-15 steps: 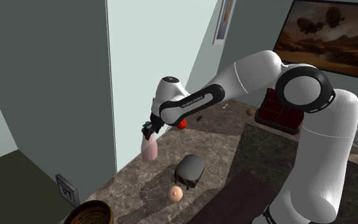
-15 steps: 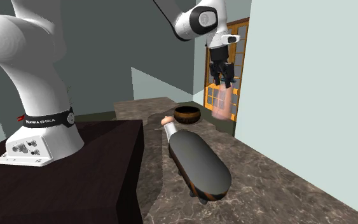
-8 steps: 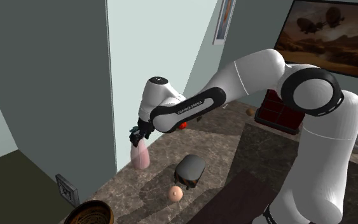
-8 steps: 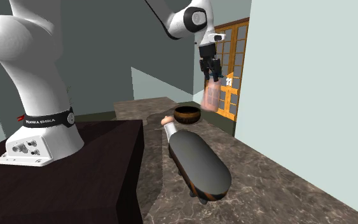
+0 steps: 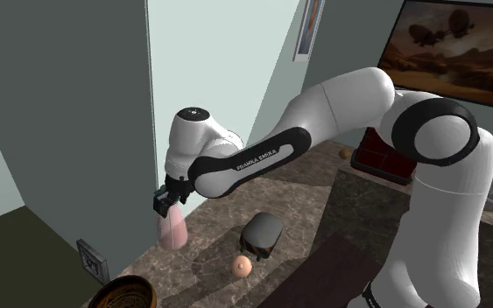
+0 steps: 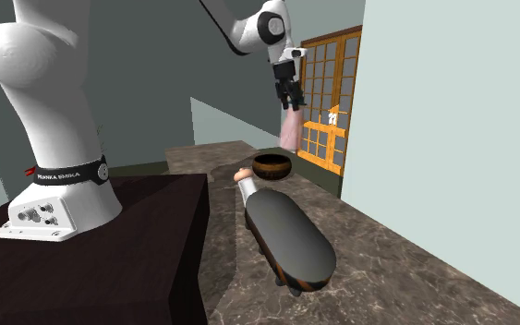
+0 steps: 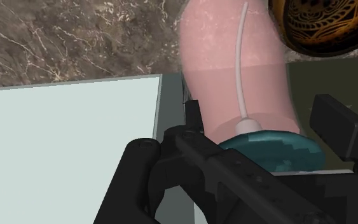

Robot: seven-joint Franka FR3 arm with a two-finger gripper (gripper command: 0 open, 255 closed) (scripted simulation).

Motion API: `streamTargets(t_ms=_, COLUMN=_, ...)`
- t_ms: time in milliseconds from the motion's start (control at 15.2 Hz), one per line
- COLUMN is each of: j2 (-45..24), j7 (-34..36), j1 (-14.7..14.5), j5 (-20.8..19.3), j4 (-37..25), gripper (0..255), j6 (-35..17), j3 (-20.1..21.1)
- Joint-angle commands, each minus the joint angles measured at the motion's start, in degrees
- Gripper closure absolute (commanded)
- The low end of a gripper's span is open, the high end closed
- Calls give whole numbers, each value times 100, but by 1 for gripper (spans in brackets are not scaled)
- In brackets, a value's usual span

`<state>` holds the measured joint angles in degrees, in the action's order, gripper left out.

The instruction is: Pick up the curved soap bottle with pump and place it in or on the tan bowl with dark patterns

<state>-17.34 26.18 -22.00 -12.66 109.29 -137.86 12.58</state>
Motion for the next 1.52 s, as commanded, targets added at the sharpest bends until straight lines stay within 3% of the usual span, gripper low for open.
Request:
streamTargets(t_ms=0, j2=-135, j7=305, j1=-216, j5=-106, j4=-252, gripper=255, j6=154, j3=45)
streamTargets(t_ms=462, j2=-648, j7=1155, j1=-934, j5=-397, j4=-1222, gripper=255, j6=746, j3=172)
streamTargets(t_ms=792, j2=-1243, j7=1699, j1=-1533, j5=-599, j4=-2299, gripper=255, j6=1338, j3=231)
streamTargets(t_ms=1452, j2=-1544, j7=1872, j1=-1568, j5=-760, j4=-1993, gripper=255, j6=748, j3=137)
